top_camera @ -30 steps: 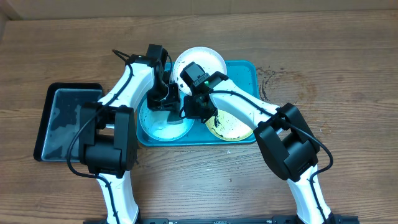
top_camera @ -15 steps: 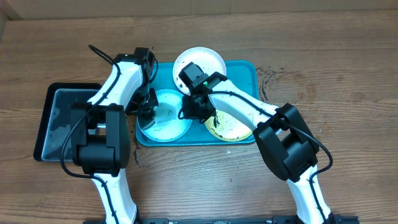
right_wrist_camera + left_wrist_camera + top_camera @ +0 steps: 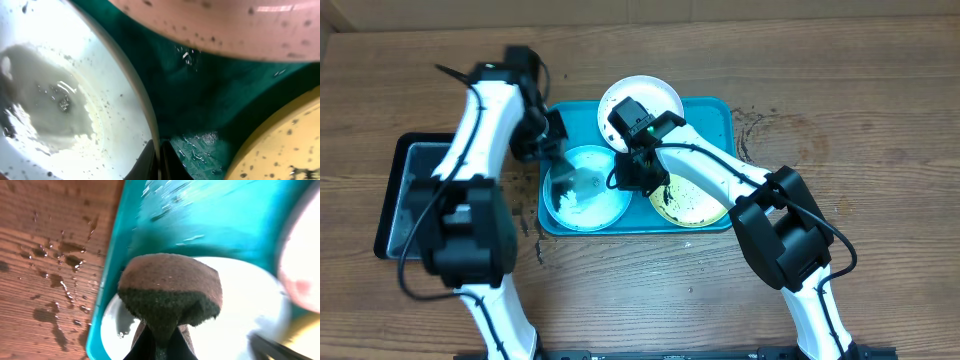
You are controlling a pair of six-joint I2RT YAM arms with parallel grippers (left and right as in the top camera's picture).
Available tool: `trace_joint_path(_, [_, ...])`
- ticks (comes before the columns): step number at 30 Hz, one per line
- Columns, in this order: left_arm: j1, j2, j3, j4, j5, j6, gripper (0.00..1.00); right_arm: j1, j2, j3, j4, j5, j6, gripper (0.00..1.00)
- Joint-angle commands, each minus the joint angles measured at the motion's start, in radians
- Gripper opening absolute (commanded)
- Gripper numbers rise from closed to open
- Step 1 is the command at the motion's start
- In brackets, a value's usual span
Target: Clean dirty plates on tray and stack at the side
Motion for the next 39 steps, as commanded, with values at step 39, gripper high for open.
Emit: trace_joint_path(39, [0.612, -0.245, 0.043, -0.148, 0.015, -0.019, 0.04, 0.449, -0.095, 0.567, -0.307, 1.541, -0.624, 0.04])
